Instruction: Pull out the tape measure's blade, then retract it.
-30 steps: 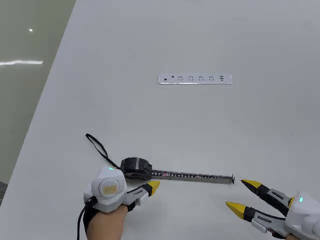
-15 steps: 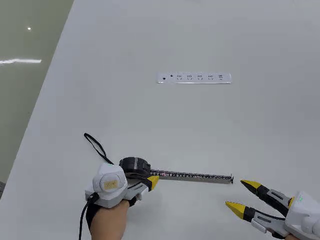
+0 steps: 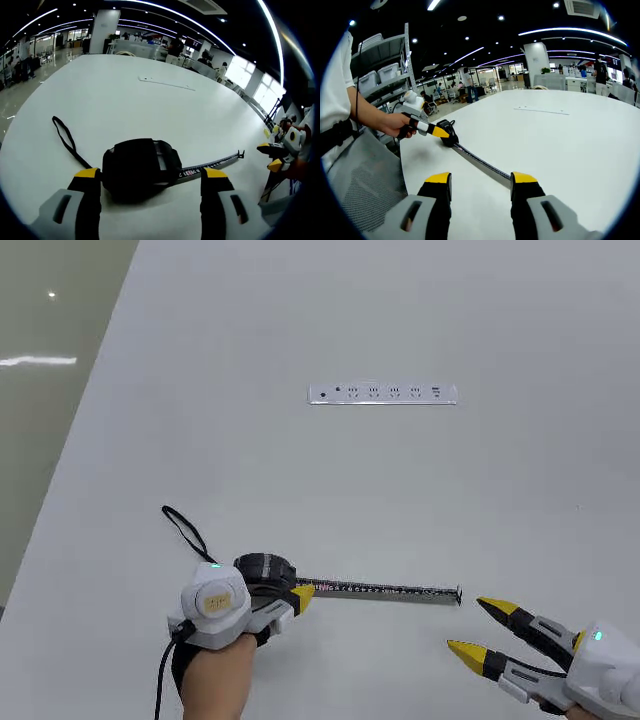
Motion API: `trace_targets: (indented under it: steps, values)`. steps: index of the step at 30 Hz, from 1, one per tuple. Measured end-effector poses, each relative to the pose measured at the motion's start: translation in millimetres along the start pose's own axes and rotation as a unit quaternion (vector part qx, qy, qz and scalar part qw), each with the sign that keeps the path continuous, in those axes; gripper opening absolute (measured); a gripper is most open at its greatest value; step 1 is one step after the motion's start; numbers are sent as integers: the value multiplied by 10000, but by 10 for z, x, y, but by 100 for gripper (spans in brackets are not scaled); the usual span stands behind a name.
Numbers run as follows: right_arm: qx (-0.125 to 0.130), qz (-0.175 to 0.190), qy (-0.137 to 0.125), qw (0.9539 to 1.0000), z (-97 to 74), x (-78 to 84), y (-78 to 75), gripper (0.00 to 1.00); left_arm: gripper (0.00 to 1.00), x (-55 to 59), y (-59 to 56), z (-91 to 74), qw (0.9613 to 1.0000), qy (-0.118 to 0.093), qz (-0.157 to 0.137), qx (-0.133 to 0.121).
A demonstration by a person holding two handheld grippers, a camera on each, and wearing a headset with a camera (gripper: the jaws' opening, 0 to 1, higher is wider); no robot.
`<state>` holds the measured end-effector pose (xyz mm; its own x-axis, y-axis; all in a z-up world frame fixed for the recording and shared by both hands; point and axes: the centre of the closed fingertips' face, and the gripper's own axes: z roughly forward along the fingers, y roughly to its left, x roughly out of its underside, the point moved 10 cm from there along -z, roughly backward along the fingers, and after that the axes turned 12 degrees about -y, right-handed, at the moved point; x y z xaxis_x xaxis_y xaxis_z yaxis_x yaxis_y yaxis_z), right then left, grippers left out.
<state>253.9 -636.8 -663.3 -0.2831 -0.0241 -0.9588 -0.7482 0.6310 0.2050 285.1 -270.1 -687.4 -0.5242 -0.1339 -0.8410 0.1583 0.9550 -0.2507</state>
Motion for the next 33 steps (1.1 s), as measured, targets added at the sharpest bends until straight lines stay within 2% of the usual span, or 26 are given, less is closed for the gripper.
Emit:
trace_targets:
  steps: [8,19,33]
  values:
    - [-13,-22,42,10000,-5,8,-12,46,79,2,-1,32,10000,3,-97,8]
    - [11,-18,58,10000,-7,29,-28,45,77,5,3,41,10000,9,-55,-34]
    - [24,73,10,10000,-35,51,-29,45,78,0,-22,74,9995,37,-162,-261]
